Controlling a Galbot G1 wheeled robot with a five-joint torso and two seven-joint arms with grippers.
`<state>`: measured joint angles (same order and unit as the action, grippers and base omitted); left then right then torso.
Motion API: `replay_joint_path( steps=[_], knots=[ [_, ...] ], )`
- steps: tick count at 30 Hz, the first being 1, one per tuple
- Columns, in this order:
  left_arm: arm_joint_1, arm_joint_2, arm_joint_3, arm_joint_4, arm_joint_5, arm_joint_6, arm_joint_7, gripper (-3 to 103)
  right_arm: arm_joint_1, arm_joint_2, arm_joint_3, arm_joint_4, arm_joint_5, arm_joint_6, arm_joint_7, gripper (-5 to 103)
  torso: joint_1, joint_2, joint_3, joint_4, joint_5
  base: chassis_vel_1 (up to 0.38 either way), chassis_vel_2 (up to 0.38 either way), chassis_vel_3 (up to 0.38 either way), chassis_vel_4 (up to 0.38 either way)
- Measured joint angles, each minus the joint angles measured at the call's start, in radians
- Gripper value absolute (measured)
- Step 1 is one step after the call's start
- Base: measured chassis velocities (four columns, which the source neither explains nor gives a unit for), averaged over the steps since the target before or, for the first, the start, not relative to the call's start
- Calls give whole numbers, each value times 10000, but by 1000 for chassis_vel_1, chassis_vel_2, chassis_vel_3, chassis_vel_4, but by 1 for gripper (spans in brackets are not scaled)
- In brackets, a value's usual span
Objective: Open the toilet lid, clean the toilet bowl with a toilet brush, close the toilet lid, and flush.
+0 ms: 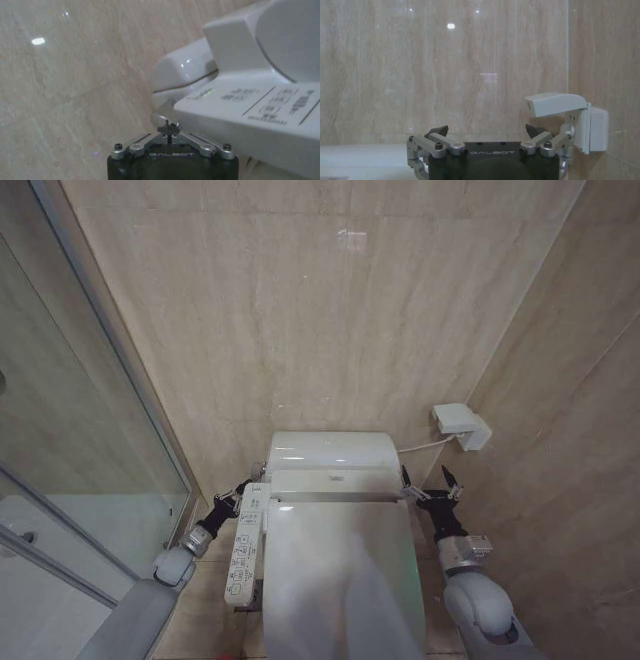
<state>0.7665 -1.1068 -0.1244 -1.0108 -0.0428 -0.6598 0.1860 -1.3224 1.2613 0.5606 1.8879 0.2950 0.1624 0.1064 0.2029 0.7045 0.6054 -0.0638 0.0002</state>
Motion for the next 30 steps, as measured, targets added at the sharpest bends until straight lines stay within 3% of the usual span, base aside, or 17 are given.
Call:
replay_joint_path(
  steps=[12,18,23,30],
  knots=[
    [-616,-305,290,637,9,12,-58,0,0,0,0,1,0,0,0,100,1,-1,1,2,-1,0,0,0,0],
    [-24,-249,-92,-19,193,711,-837,0,0,0,0,0,0,0,0,100,0,-1,1,-10,-6,0,0,0,0],
    [160,119,-374,-491,479,1191,-1522,0,0,0,0,0,0,0,0,100,0,0,0,0,-3,0,0,0,0],
    [-75,341,-177,-677,415,871,-1283,0,0,0,0,0,0,0,0,100,0,0,0,-4,-3,0,0,0,0]
  ],
)
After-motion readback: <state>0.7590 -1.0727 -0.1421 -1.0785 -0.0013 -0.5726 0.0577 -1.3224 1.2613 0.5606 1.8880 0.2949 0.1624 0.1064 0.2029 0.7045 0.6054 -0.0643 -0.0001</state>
